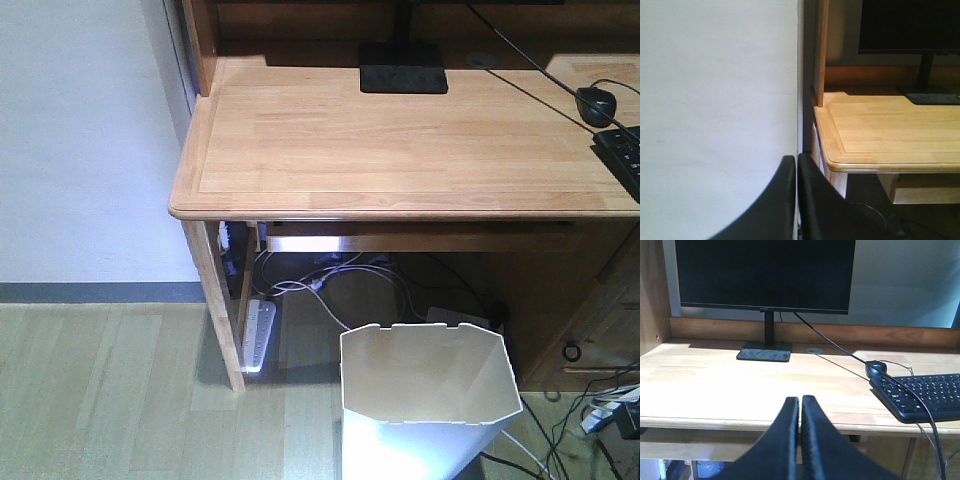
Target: Move trash bin to bedside with robot
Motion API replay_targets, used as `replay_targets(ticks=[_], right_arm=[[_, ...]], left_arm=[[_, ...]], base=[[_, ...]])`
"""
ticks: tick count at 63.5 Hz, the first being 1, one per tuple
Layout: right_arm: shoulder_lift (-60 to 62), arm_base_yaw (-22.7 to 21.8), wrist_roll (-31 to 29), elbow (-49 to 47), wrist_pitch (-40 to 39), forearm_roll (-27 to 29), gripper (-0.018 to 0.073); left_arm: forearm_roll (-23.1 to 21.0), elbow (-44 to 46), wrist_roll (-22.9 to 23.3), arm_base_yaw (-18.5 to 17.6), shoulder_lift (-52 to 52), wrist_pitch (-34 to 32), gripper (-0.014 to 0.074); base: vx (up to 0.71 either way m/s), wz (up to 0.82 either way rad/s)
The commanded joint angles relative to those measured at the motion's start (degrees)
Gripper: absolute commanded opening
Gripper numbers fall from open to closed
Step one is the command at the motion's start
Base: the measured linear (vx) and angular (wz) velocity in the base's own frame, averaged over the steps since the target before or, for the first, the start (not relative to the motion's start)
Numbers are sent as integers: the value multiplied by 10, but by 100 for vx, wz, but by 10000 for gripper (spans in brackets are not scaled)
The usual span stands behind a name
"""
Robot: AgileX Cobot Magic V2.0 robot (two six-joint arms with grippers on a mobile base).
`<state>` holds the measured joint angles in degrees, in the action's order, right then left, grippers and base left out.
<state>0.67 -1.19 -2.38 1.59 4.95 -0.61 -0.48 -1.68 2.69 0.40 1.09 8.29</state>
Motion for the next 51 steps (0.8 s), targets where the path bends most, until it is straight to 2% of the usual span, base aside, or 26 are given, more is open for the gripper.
replay_targets(ticks=[1,51], right_arm=[[7,-1,-3,11,-41,-6,-11],[7,-1,-3,11,-42,-6,-11]], left_arm=[[-5,-16,5,-2,5,-41,-6],[-5,-16,5,-2,5,-41,-6]], base=[[0,-1],[0,0]])
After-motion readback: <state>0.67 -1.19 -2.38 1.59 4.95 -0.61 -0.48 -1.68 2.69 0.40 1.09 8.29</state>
